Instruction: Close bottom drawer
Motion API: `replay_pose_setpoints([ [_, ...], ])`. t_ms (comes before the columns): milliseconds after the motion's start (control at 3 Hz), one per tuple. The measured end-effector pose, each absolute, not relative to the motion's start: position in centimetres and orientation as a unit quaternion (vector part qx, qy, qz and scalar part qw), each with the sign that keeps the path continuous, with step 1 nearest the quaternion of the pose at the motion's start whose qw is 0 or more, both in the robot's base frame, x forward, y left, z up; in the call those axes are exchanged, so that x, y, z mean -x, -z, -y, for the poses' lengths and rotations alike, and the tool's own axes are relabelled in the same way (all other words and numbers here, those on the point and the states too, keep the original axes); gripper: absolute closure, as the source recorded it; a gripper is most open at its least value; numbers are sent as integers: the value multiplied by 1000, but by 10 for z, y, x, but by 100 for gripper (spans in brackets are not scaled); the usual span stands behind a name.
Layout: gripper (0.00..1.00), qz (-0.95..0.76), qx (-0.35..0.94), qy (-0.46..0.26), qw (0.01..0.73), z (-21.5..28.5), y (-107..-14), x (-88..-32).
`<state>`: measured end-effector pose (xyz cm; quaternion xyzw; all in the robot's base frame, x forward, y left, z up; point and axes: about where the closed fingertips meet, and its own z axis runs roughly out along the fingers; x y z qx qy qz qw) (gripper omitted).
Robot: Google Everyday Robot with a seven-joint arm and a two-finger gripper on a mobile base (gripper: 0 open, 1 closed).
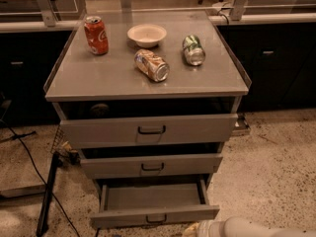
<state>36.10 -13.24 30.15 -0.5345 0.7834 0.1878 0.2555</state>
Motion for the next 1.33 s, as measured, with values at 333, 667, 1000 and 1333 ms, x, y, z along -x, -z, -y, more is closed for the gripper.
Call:
replay_pose_setpoints([
  [333, 100, -774, 528, -180, 300, 125, -267, -387],
  [667, 100, -781, 510, -178, 313, 123, -226, -410],
  [1000, 100, -797, 501, -172, 291, 116, -169, -430],
  [1333, 100, -797, 500, -168, 295, 117, -161, -431],
])
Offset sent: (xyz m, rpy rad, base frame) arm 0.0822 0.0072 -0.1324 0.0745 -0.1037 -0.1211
